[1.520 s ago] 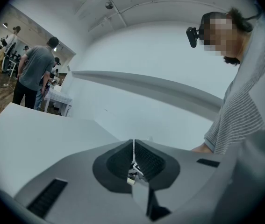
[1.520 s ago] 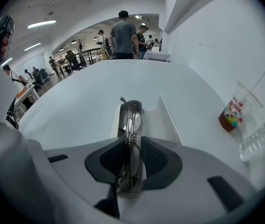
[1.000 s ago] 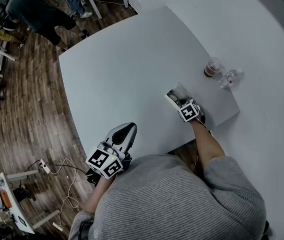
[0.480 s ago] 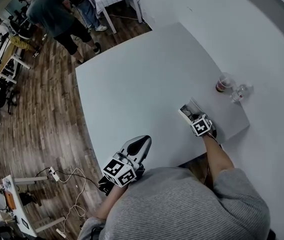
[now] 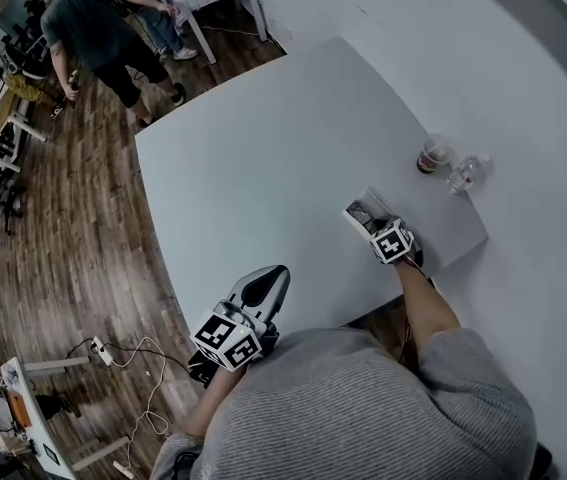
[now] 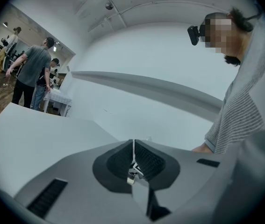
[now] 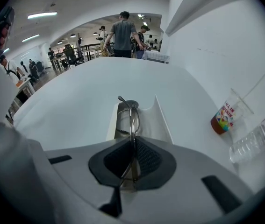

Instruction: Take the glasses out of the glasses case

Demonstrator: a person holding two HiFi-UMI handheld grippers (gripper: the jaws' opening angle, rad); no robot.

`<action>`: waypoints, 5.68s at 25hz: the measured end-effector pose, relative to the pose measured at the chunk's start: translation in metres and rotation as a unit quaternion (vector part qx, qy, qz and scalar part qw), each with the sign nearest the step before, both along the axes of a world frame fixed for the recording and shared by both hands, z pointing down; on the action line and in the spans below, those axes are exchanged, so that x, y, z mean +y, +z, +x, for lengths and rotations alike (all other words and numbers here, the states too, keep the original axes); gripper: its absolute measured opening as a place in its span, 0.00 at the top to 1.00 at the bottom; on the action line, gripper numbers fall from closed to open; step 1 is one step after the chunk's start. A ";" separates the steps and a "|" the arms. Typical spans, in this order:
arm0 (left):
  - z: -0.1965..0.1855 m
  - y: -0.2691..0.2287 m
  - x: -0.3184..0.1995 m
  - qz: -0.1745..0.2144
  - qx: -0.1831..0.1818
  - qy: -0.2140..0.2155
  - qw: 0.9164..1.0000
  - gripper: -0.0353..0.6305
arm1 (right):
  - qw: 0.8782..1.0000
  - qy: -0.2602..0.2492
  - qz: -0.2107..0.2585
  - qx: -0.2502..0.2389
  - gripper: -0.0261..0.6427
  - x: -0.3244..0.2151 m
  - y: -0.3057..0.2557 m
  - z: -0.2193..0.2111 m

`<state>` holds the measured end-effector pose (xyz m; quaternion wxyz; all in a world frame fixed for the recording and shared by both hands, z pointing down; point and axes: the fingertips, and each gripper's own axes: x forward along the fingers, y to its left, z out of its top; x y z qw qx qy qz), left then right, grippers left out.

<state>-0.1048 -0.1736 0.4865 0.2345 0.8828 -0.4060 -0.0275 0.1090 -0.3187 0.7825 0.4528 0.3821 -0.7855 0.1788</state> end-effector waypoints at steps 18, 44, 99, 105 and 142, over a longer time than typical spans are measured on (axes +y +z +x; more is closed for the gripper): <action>0.004 0.001 -0.001 0.004 0.011 0.009 1.000 0.92 | 0.998 0.014 0.060 0.001 0.93 -0.018 -0.035 0.003; 0.017 -0.014 0.021 0.026 0.027 0.060 0.997 0.92 | 0.975 0.013 0.197 -0.106 0.93 0.029 -0.176 -0.044; 0.033 -0.008 0.023 0.022 0.031 0.083 0.996 0.92 | 0.944 -0.001 0.277 -0.177 0.93 0.075 -0.269 -0.064; 0.032 -0.008 0.021 0.021 0.033 0.081 0.996 0.92 | 0.936 -0.004 0.293 -0.193 0.93 0.082 -0.289 -0.067; 0.031 -0.007 0.018 0.018 0.032 0.079 0.996 0.92 | 0.907 -0.027 0.330 -0.259 0.93 0.123 -0.354 -0.091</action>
